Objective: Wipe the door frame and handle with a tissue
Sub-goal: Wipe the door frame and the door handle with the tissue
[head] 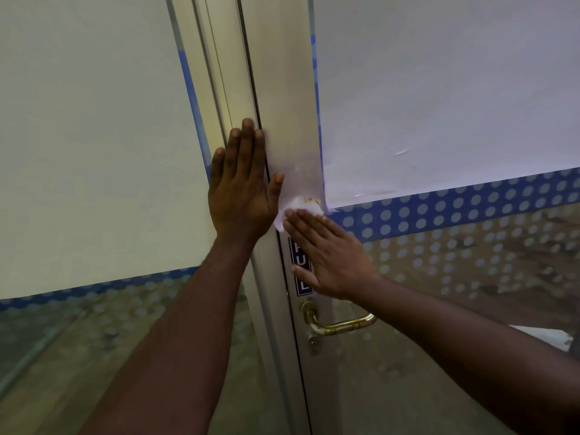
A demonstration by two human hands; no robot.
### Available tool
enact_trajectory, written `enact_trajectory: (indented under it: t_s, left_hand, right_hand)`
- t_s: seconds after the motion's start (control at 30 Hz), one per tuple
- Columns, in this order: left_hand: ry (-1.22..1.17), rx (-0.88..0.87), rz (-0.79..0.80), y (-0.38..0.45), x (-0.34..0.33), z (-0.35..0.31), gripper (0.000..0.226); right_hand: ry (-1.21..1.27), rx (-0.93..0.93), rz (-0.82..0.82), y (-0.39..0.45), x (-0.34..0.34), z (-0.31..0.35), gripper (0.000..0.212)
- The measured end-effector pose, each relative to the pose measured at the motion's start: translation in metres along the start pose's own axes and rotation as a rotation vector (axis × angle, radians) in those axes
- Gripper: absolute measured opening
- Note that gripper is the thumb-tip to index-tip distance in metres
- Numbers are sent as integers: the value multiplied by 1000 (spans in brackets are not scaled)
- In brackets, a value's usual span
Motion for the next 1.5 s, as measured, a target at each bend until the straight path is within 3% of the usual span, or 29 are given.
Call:
enact_trajectory:
  t_s: [0.23, 0.4, 0.5, 0.73, 0.93, 1.13, 1.37, 1.5]
  left_hand:
    - [-24, 4, -14, 1, -1, 0, 68]
    - [-15, 4, -18, -1, -3, 0, 66]
    - [-38, 15, -29, -1, -3, 0, 65]
    - [-42, 9, -43, -1, -3, 0, 64]
    - [-79, -9, -49, -1, 0, 2, 59]
    - [-85, 96, -58, -9, -4, 6, 57]
    - [-92, 100, -72, -14, -4, 6, 56]
    - [-96, 100, -70, -14, -4, 6, 57]
  right_hand:
    - [65, -223, -119, 23, 18, -10, 81]
    - [57, -111, 25, -19, -9, 8, 81]
    - [81, -149, 64, -34, -10, 9, 79]
    - [191, -310, -57, 6, 6, 26, 81]
    - [215, -290, 128, -37, -12, 35, 80]
    - [198, -330, -126, 38, 30, 16, 76]
    - [158, -261, 18, -15, -3, 33, 75]
    - [206, -339, -145, 29, 19, 22, 75]
Point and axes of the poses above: each hand's wrist, its own y-axis towards the middle knuckle, its own x-axis out of the back of the hand, z = x × y, the point moved 1 cm from there along y, towards the middle knuckle, and after that the axes turned 6 degrees about y, right-handed, at the moved point
